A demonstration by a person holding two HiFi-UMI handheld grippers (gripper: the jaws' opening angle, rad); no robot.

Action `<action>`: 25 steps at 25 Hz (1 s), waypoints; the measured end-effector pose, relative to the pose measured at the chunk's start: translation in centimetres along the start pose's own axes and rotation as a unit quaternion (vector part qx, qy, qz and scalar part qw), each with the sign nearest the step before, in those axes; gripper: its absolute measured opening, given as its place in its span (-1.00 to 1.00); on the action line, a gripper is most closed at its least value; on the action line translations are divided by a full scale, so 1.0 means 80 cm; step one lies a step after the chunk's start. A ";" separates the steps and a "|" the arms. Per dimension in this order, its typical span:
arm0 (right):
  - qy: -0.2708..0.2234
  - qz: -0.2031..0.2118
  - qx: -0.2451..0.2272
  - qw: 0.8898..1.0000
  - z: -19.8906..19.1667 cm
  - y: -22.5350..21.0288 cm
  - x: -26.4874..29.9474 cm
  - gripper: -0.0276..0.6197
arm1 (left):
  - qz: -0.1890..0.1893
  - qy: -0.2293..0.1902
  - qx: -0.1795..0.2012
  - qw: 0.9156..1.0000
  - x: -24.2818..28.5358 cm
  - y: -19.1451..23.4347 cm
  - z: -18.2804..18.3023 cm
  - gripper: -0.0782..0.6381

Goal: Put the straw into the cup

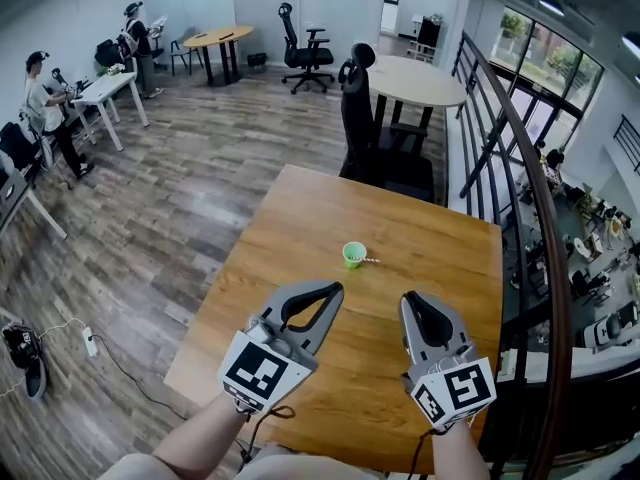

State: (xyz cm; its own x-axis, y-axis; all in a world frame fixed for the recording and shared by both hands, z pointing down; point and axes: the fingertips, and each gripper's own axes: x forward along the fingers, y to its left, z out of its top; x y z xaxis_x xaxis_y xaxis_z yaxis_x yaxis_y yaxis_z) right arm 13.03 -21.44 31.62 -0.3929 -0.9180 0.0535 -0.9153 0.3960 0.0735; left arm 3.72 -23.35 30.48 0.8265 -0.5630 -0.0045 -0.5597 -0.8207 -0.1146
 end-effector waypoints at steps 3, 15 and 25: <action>0.011 0.007 0.003 1.000 -0.004 0.002 -0.024 -0.81 | -0.016 -0.004 0.011 1.000 -0.006 -0.025 0.005 -0.74; 0.044 0.027 0.043 0.998 -0.045 0.040 -0.084 -0.81 | -0.035 0.015 -0.047 0.998 -0.029 -0.083 -0.031 -0.74; 0.038 0.020 0.061 0.997 -0.054 0.041 -0.088 -0.82 | -0.030 0.045 -0.054 0.997 -0.043 -0.086 -0.058 -0.74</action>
State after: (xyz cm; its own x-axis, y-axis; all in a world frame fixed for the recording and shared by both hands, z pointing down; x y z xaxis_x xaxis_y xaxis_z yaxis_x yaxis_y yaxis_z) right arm 13.16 -13.55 35.83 -0.4248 -0.8958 0.1305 -0.9052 0.4218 -0.0513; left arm 4.47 -16.22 35.93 0.8526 -0.5148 0.0891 -0.5166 -0.8562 -0.0043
